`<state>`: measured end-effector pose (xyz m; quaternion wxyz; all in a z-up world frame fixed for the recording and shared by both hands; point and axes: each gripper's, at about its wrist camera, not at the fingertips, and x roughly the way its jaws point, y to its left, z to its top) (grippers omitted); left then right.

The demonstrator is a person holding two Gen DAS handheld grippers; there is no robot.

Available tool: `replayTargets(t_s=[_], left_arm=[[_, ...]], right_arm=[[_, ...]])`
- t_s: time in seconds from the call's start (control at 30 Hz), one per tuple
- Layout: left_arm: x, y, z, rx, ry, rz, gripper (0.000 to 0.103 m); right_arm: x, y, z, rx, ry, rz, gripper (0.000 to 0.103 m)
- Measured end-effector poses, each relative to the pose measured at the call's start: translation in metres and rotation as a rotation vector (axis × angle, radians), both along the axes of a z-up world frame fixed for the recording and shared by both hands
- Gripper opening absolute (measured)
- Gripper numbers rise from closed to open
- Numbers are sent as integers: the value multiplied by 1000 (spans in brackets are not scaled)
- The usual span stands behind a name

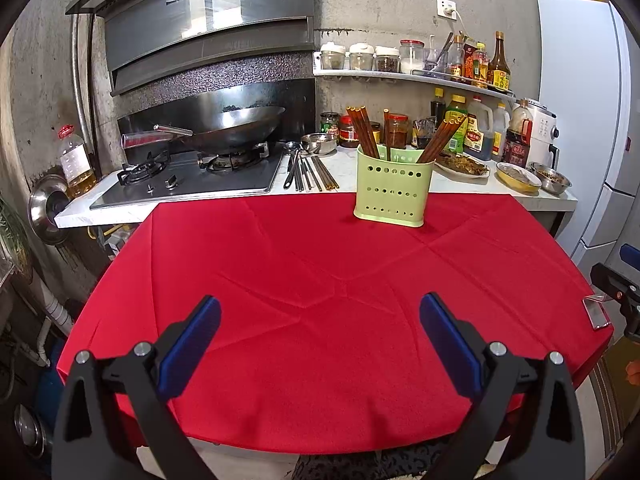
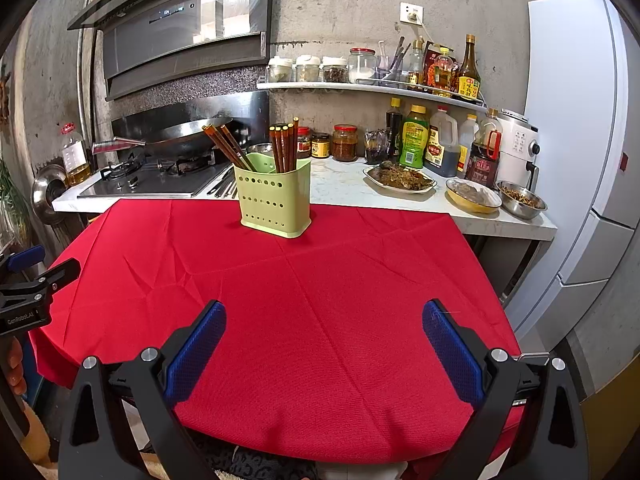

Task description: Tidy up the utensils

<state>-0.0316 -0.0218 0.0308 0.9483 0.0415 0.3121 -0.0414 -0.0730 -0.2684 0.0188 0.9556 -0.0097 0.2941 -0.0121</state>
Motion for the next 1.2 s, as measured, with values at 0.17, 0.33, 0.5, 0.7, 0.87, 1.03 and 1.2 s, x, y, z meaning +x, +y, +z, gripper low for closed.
replayTargets(t_s=[0.17, 0.33, 0.5, 0.7, 0.87, 1.03, 1.2], left_arm=[[-1, 0, 0, 0, 1, 0, 97], [-1, 0, -1, -1, 1, -1, 97], [-1, 0, -2, -1, 3, 2, 97], [-1, 0, -2, -1, 2, 0, 97], [-1, -1, -2, 0, 3, 0, 97], [0, -1, -3, 0, 4, -3, 97], [-1, -2, -4, 0, 13, -8, 97]], right_arm=[[0, -1, 0, 2, 0, -2, 97], [1, -1, 0, 4, -1, -1, 97], [1, 0, 0, 3, -1, -2, 97], [1, -2, 0, 7, -1, 0, 97], [1, -1, -1, 8, 0, -3, 97], [-1, -4, -4, 12, -1, -7, 97], [-3, -6, -5, 15, 0, -10, 97]])
